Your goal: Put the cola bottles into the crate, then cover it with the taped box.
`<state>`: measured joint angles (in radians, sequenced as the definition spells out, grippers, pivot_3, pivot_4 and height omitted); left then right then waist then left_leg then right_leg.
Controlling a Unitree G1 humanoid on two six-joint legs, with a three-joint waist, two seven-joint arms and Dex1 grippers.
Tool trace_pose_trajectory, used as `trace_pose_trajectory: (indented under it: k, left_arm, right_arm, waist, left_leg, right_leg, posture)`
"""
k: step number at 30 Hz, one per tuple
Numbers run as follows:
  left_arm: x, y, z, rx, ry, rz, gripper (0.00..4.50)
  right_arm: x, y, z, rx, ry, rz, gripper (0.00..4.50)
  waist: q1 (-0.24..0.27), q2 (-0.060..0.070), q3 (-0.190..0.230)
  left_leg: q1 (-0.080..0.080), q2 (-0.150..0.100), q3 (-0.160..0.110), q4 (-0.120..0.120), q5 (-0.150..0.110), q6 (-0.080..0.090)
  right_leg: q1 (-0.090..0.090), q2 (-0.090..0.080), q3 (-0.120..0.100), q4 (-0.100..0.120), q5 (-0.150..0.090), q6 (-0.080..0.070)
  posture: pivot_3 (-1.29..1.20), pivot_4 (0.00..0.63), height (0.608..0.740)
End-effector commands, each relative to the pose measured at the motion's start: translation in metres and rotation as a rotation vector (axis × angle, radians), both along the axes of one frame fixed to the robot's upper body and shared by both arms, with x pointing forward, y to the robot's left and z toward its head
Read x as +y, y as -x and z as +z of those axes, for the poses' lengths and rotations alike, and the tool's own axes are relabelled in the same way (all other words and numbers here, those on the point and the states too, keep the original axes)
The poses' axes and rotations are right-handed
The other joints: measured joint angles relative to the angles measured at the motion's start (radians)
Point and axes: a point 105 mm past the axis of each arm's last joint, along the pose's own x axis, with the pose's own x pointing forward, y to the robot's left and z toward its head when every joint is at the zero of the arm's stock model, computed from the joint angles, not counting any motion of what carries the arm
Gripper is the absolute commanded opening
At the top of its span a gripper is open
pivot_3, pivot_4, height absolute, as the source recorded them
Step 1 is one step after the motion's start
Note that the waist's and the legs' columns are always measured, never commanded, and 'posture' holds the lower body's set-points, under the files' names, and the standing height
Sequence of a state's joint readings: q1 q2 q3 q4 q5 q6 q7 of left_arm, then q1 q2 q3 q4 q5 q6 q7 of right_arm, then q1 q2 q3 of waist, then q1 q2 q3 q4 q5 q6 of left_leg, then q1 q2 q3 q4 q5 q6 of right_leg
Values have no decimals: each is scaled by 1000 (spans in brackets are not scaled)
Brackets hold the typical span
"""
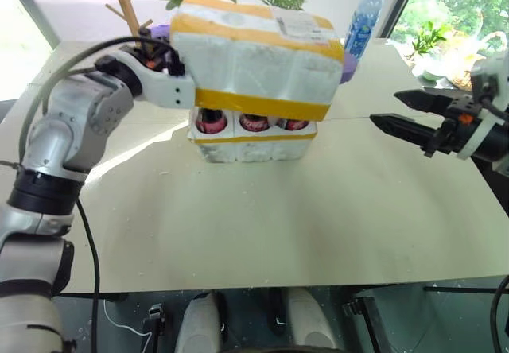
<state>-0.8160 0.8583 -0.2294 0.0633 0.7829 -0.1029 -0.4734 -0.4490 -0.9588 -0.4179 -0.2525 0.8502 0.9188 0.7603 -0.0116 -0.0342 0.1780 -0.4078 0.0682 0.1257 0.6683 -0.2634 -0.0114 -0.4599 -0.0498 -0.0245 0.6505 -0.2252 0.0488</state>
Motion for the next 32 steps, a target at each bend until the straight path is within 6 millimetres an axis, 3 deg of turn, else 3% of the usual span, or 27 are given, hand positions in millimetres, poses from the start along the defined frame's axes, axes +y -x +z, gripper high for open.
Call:
trace_pose_trajectory:
  k: [1, 5, 6, 11, 14, 19, 23, 27, 32]
  left_arm:
    - [4, 7, -5, 19, -9, 24, 2287]
    - [7, 12, -13, 48, 4, 32, 4290]
    - [8, 15, -15, 59, 4, 33, 4469]
    - [14, 35, -23, 132, 136, -10, 4469]
    - [13, 56, -20, 147, 285, -140, 4469]
    - [55, 60, -17, 383, 864, -170, 4469]
    - [73, 70, 1, 733, 1341, -287, 4469]
    - [79, 101, 11, 1043, 1325, -357, 4469]
    - [90, 106, 10, 1139, 1218, -275, 4469]
  right_arm:
    - [2, 6, 13, -64, -1, 10, 4500]
    - [1, 7, 10, -54, 11, 15, 4500]
    - [1, 7, 10, -53, 11, 15, 4500]
    - [0, 7, 8, -49, 18, 14, 4500]
    - [-2, 8, 5, -41, 21, 13, 4500]
    - [-5, 7, 0, -26, 45, 24, 4500]
    - [-7, 3, 4, -19, 64, 58, 4500]
    - [-2, 2, 6, 10, 101, 152, 4500]
    - [5, -2, 1, 32, 140, 231, 4500]
  waist:
    - [0, 0, 0]
    - [2, 0, 0]
    - [4, 0, 0]
    - [-1, 0, 0]
    - [-2, 0, 0]
    - [1, 0, 0]
    - [-1, 0, 0]
    - [-10, 0, 0]
    - [-6, 0, 0]
  left_leg:
    - [0, 0, 0, 0, 0, 0]
    - [0, 0, 0, 0, 0, 0]
    - [0, 0, 0, 0, 0, 0]
    - [0, 0, 0, 0, 0, 0]
    - [0, 1, -1, 0, 0, 0]
    - [0, 1, -2, 1, 0, 0]
    - [0, 1, -3, 3, 0, 0]
    - [-1, 1, -7, 6, 0, 0]
    - [0, 1, -8, 5, 0, 1]
  right_leg:
    - [0, 0, 0, 0, 0, 0]
    - [0, 0, 0, 0, 0, 0]
    - [0, 0, 0, 0, 0, 0]
    - [0, 0, 0, 0, 0, 0]
    - [0, 0, 0, 0, 0, 0]
    - [2, 0, -1, 0, 0, 0]
    - [3, 0, -2, 0, 0, 0]
    - [4, 2, -3, 0, 0, 1]
    - [4, 2, -4, 0, -1, 0]
  posture:
    - [0, 150, 740]
    - [0, 150, 740]
    - [0, 150, 740]
    - [0, 150, 740]
    - [0, 150, 740]
    - [0, 150, 740]
    - [0, 150, 740]
    - [0, 150, 740]
    - [0, 150, 740]
